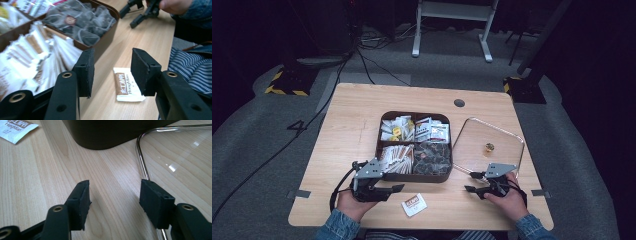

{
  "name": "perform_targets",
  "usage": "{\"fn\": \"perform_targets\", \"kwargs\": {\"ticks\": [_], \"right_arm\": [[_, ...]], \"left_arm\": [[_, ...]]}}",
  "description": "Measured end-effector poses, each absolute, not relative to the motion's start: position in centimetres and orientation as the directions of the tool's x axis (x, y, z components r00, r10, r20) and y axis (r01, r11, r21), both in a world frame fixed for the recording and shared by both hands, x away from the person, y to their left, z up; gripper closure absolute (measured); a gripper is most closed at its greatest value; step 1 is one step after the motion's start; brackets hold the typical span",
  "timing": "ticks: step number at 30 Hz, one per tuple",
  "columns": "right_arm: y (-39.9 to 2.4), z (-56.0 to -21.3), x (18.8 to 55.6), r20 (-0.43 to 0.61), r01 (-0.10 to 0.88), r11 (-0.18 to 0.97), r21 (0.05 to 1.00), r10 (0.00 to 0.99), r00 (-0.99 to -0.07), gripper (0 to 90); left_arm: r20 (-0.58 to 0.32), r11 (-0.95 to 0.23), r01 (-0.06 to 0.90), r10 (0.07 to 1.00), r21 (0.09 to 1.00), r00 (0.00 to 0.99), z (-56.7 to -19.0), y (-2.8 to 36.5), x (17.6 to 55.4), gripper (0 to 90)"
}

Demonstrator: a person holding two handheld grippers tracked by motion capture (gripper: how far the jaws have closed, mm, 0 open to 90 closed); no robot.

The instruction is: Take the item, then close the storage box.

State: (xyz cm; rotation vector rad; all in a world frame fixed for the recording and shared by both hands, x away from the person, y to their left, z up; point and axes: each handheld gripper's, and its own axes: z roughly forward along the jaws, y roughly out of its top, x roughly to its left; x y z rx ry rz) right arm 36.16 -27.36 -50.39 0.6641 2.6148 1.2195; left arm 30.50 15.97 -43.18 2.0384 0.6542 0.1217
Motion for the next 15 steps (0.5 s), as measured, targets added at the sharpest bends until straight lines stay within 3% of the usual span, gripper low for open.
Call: {"fn": "perform_targets", "kwargs": {"ticks": [15], "right_arm": [[-28.0, -48.4, 36.4, 0.037, 0.323, 0.473, 0.82, 0.52, -0.853, 37.6]], "left_arm": [[-0.12, -0.285, 0.404, 0.671, 0.869, 0.732, -42.6, 19.9, 30.1, 54.5]]}}
